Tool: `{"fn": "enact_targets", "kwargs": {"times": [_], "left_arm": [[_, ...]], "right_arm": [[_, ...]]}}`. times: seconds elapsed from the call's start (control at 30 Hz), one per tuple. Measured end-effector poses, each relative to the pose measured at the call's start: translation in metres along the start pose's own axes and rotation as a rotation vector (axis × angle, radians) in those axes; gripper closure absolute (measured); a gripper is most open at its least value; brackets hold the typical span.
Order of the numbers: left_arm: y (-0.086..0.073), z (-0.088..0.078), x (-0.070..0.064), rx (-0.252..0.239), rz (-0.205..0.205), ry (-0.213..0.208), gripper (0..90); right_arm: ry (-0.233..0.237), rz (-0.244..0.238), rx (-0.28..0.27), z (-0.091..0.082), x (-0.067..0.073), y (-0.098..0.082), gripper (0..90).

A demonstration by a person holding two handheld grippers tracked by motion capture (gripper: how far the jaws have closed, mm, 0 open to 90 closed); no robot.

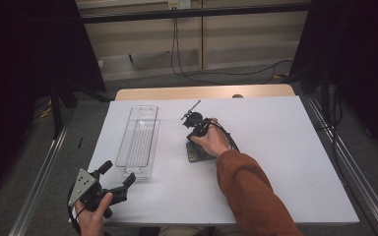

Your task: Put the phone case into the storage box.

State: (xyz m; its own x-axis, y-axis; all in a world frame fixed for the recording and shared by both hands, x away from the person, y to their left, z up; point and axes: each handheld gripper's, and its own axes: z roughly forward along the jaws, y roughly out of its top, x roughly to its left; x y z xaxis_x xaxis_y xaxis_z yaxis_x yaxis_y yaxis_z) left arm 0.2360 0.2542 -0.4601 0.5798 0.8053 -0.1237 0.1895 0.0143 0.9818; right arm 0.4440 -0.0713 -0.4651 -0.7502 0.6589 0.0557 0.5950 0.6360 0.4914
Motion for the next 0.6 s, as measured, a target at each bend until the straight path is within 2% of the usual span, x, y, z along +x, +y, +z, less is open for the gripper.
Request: {"fn": "enact_targets", "kwargs": {"times": [0.27, 0.3, 0.33, 0.43, 0.53, 0.6], "left_arm": [[0.000, 0.000, 0.000, -0.001, 0.001, 0.003, 3.1], [0.000, 0.000, 0.000, -0.001, 0.000, 0.002, 3.1], [0.000, 0.000, 0.000, 0.001, -0.006, 0.006, 3.1], [0.000, 0.000, 0.000, -0.002, -0.004, 0.002, 3.1], [0.000, 0.001, 0.000, -0.002, -0.012, 0.013, 3.1], [0.000, 0.001, -0.001, 0.000, -0.012, 0.011, 3.1]], "right_arm": [[0.008, -0.024, 0.007, -0.004, 0.005, -0.007, 90.0], [0.010, -0.014, 0.007, -0.005, 0.006, -0.008, 90.0], [0.012, -0.029, 0.005, -0.005, 0.006, -0.008, 90.0], [0.020, -0.034, -0.001, -0.007, 0.008, -0.012, 90.0], [0.031, -0.018, -0.002, -0.008, 0.008, -0.015, 90.0], [0.029, -0.036, 0.006, -0.010, 0.009, -0.017, 90.0]]}}
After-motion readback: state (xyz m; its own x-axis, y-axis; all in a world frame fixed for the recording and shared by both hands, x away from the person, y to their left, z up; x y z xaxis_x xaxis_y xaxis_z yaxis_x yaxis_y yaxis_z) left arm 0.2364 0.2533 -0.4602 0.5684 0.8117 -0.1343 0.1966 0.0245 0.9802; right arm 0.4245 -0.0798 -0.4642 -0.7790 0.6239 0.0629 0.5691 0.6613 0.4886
